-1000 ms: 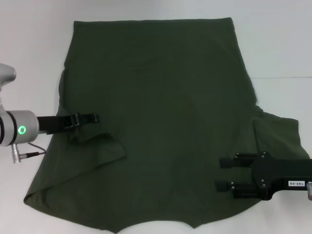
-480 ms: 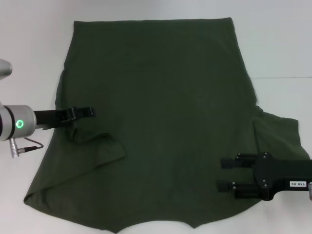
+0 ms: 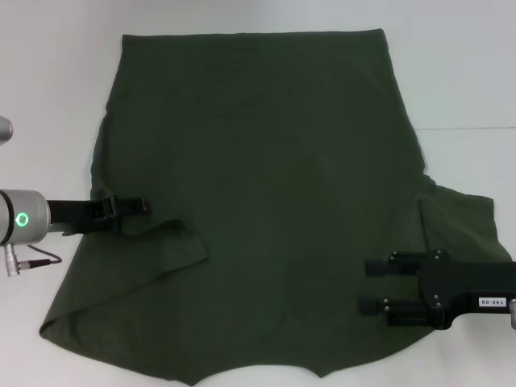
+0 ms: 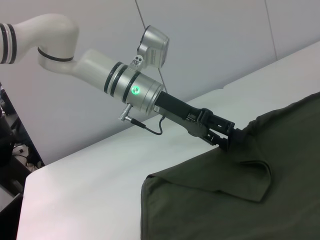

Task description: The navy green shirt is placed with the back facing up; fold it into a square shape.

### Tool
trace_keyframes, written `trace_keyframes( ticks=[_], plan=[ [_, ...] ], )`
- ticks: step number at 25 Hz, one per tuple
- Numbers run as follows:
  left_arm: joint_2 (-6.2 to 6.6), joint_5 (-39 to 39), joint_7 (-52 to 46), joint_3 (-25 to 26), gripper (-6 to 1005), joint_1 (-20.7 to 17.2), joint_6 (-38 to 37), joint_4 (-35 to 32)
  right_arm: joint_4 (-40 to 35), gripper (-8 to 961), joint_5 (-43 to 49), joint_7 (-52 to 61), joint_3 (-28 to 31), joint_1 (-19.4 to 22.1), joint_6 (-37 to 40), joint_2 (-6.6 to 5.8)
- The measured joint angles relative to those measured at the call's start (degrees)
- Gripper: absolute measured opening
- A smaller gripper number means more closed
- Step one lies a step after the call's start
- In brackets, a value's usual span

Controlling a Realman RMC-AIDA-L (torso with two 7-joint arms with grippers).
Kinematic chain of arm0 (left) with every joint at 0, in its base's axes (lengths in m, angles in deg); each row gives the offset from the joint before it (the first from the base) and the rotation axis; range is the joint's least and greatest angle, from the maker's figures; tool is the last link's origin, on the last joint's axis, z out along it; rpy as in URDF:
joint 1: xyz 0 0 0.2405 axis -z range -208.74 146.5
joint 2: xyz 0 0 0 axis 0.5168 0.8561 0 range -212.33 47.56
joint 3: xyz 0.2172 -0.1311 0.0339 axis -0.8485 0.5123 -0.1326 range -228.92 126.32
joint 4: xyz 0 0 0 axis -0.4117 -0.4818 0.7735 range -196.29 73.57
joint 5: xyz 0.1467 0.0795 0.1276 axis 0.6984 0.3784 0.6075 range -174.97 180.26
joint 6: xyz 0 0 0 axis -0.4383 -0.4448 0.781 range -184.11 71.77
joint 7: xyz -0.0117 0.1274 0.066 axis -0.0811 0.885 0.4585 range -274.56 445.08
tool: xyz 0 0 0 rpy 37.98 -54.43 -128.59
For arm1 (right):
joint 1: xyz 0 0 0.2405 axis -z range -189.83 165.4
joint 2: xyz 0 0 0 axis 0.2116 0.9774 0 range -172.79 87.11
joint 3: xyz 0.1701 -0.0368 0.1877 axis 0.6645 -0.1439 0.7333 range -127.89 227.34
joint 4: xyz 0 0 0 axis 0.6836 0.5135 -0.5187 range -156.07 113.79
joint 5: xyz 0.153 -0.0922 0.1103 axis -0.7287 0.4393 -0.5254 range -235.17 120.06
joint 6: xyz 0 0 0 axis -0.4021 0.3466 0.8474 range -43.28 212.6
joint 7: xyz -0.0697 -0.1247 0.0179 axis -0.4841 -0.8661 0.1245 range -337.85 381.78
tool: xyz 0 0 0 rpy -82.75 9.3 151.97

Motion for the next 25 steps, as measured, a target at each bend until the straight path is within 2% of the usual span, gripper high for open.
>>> trace_keyframes(
  ticks=[13,16,19,21,25],
  plan=[
    [0.12,-1.2,-2.7,-0.1,946,1.4,-1.2,0.4,0.0,754,0.0,-0.3,0.0,-0.2,-0.2,-0.02],
    [0.34,-7.3,-2.2,0.4,946,2.0,0.0,0.5,0.0,754,0.0,-0.3,0.0,-0.1,0.0,-0.02],
    [-0.22,-18.8,2.1,0.6,946,2.4,4.2,1.2,0.0,754,-0.2,-0.3,0.0,0.1,0.1,-0.02],
    [-0.75,-28.1,8.2,0.6,946,3.2,8.2,3.4,0.0,753,-0.3,-0.3,0.0,0.2,0.1,-0.01],
    [-1.16,-33.6,14.0,0.6,946,3.9,9.8,5.3,0.0,753,-0.3,-0.1,0.0,0.2,0.1,-0.01]
  ],
)
